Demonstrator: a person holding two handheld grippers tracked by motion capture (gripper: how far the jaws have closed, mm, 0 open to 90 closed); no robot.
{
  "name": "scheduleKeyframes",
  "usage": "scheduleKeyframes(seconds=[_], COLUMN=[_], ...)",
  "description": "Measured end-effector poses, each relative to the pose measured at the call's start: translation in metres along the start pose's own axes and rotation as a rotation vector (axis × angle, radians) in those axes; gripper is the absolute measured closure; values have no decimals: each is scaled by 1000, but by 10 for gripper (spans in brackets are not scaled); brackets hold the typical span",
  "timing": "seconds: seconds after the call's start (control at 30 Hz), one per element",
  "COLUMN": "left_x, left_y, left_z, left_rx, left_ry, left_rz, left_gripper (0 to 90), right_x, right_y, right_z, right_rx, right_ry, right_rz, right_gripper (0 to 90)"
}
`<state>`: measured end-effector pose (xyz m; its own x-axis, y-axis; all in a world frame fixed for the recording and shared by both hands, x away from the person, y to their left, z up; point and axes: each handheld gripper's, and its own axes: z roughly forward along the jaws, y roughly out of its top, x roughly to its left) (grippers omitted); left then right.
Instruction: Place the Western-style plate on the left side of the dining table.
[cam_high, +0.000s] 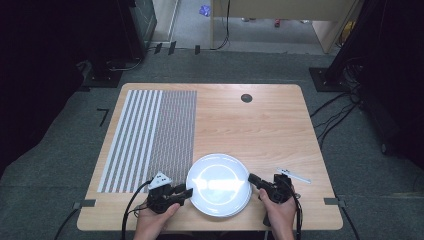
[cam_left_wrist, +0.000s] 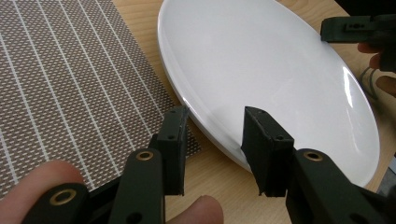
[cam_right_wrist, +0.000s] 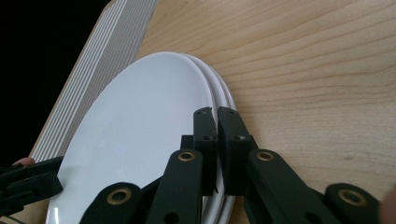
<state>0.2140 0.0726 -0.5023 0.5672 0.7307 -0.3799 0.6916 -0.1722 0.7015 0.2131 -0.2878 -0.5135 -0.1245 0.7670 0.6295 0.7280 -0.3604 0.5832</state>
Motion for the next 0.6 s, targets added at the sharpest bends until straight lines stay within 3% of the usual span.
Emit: scheduleKeyframes(seconds=[0.6], left_x=[4], left_y=[2], left_z=[-6], left_rx=[-16], left_ry=[10], left_rz=[-19], left_gripper=[622], right_x=[1], right_y=[-3], right_z=[2], right_rx=[4], right_ry=[33], right_rz=[12], right_gripper=[876])
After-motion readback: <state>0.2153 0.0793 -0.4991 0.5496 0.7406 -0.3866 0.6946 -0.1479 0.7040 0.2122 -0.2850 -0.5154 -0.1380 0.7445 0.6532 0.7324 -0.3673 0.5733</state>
